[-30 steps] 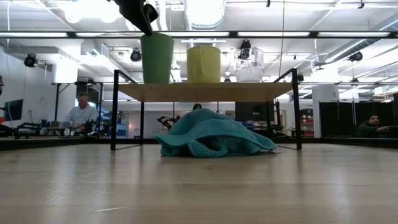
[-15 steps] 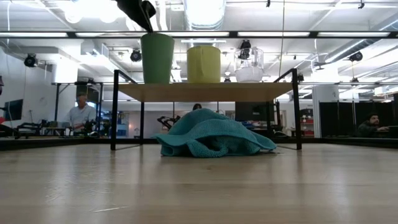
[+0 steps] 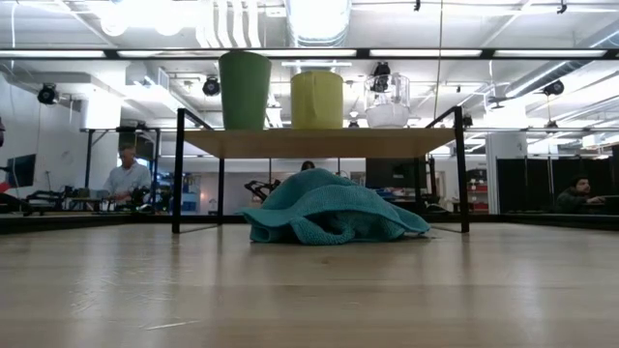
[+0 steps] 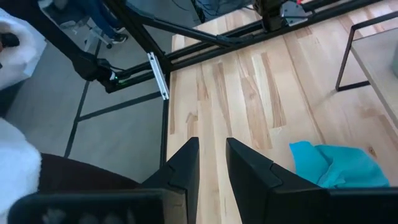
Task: Stack small to large cups/mugs on shelf
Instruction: Return to Home Position
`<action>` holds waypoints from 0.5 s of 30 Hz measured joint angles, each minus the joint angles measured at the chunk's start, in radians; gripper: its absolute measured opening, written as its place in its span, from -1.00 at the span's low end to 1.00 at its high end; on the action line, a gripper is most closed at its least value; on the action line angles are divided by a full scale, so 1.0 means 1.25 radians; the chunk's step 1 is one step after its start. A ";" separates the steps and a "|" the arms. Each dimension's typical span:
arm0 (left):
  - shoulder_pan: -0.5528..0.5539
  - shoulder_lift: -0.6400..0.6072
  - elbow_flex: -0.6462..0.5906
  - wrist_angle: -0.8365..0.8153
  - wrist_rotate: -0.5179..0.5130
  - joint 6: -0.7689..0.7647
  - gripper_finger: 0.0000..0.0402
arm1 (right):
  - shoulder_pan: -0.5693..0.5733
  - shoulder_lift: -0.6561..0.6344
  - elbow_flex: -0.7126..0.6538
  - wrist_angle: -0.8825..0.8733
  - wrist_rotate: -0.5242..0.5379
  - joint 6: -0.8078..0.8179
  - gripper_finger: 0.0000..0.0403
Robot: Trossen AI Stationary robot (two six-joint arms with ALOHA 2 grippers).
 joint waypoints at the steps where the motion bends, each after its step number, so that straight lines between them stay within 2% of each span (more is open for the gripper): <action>1: 0.000 -0.008 0.006 -0.001 0.000 -0.022 -0.77 | 0.000 -0.002 0.000 0.001 0.000 0.000 -0.63; 10: 0.000 -0.110 -0.001 -0.019 -0.018 -0.183 -0.77 | 0.000 -0.010 0.000 0.000 -0.006 0.005 -0.63; 15: 0.001 -0.155 -0.003 -0.072 -0.020 -0.266 -0.77 | 0.008 -0.066 -0.001 0.026 0.003 -0.048 -0.63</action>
